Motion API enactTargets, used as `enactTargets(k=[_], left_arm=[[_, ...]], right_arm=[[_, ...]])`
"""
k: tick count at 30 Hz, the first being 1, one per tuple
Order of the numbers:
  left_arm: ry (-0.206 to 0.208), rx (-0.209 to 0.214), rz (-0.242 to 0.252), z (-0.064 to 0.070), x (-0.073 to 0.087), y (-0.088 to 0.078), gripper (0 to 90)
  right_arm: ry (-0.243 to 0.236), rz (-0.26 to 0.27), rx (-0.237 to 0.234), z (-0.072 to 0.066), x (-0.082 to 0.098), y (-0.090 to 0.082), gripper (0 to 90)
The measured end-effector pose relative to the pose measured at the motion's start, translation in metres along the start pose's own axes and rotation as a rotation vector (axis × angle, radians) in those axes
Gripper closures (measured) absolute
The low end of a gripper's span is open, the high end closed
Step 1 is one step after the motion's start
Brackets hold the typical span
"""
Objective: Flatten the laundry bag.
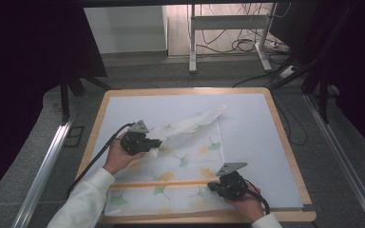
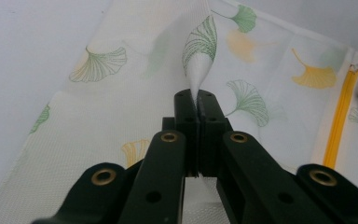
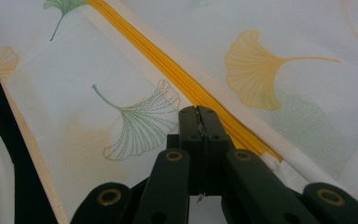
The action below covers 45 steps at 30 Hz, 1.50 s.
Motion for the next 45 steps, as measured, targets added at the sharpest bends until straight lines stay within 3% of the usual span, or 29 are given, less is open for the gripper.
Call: enactTargets(k=[12,24,45], left_arm=[[-0.020,-0.018,0.004,-0.015,0.002,-0.001,89.6],[-0.063,-0.040,-0.018,-0.033,0.016,0.002,89.6],[-0.085,-0.063,-0.018,-0.054,0.016,-0.003,89.5]], right_arm=[[0.000,0.000,0.000,0.000,0.000,0.000,89.2],[-0.001,0.000,-0.002,0.000,0.000,0.000,89.3],[0.003,0.000,-0.005,0.001,0.000,0.000,89.3]])
Point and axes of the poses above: each handheld gripper's, and its own axes: y roughly forward along the jaws, x roughly out of its underside, z roughly to its right, the point moved 1 cm from there along y, roughly forward along the jaws, and after that the axes turned 15 degrees about y, right-handed, at the moved point
